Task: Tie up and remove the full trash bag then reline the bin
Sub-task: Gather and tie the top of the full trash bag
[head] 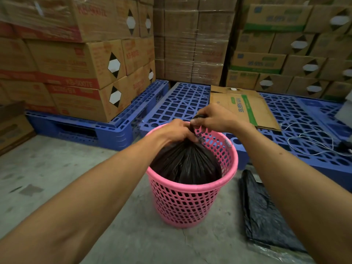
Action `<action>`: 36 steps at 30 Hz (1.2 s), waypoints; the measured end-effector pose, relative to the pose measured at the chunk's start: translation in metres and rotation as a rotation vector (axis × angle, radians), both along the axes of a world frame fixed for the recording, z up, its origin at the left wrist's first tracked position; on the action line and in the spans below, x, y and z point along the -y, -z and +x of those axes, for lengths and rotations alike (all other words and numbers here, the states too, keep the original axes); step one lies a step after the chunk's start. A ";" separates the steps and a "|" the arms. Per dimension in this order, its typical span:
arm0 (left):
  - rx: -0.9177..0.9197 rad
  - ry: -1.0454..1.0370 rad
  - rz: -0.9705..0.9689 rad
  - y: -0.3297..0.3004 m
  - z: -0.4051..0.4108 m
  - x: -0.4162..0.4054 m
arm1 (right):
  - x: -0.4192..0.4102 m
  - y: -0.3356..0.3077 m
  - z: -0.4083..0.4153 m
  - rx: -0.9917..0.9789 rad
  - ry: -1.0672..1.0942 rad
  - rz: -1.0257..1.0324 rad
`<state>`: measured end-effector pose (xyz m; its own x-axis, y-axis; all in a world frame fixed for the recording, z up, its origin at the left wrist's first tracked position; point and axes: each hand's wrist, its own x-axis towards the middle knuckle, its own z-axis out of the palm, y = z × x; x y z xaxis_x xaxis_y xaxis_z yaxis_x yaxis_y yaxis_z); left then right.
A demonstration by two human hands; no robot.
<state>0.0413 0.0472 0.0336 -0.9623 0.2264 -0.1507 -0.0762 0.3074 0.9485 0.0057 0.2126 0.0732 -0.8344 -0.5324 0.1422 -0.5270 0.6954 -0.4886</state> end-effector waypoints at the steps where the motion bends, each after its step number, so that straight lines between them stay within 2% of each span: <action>1: -0.058 -0.021 -0.056 0.003 0.000 -0.005 | 0.007 0.000 0.001 -0.028 -0.003 0.027; 4: -0.194 -0.201 -0.217 0.017 -0.006 -0.015 | 0.016 -0.002 0.004 -0.077 0.017 0.044; 6: -0.339 -0.310 -0.460 0.022 -0.005 -0.014 | 0.013 0.001 0.002 -0.073 0.072 0.006; 8: -0.555 -0.285 -0.751 0.027 -0.008 -0.010 | 0.005 0.009 -0.004 -0.073 0.155 -0.028; 9: -0.646 -0.255 -0.834 0.027 -0.009 -0.010 | 0.001 0.014 -0.006 -0.074 0.200 -0.049; 11: -0.753 -0.219 -0.859 0.028 -0.012 -0.012 | -0.005 0.026 -0.012 -0.071 0.293 -0.110; 13: -0.805 -0.203 -0.792 0.030 -0.013 -0.013 | -0.011 0.037 -0.018 -0.058 0.389 -0.153; 19: -0.988 -0.110 -0.753 0.033 -0.013 -0.005 | -0.004 0.070 -0.028 0.067 0.511 -0.100; 21: -0.898 -0.134 -0.773 0.029 -0.012 -0.004 | 0.004 0.074 -0.027 0.085 0.507 -0.084; 24: -0.489 -0.307 -0.702 0.013 -0.013 -0.010 | 0.009 0.077 -0.031 0.139 0.462 -0.132; 26: -0.158 -0.410 -0.458 0.004 -0.015 -0.015 | 0.008 0.080 -0.033 0.236 0.427 -0.245; 28: 0.158 -0.374 -0.113 -0.002 -0.017 -0.017 | 0.004 0.082 -0.031 0.345 0.393 -0.393; 29: 0.259 -0.318 -0.022 -0.003 -0.015 -0.017 | 0.001 0.081 -0.029 0.383 0.368 -0.458; 32: 0.365 -0.288 0.091 0.002 -0.018 -0.015 | -0.006 0.076 -0.024 0.413 0.286 -0.546; 36: 0.397 -0.327 0.201 0.006 -0.024 -0.014 | -0.015 0.071 -0.018 0.431 0.189 -0.583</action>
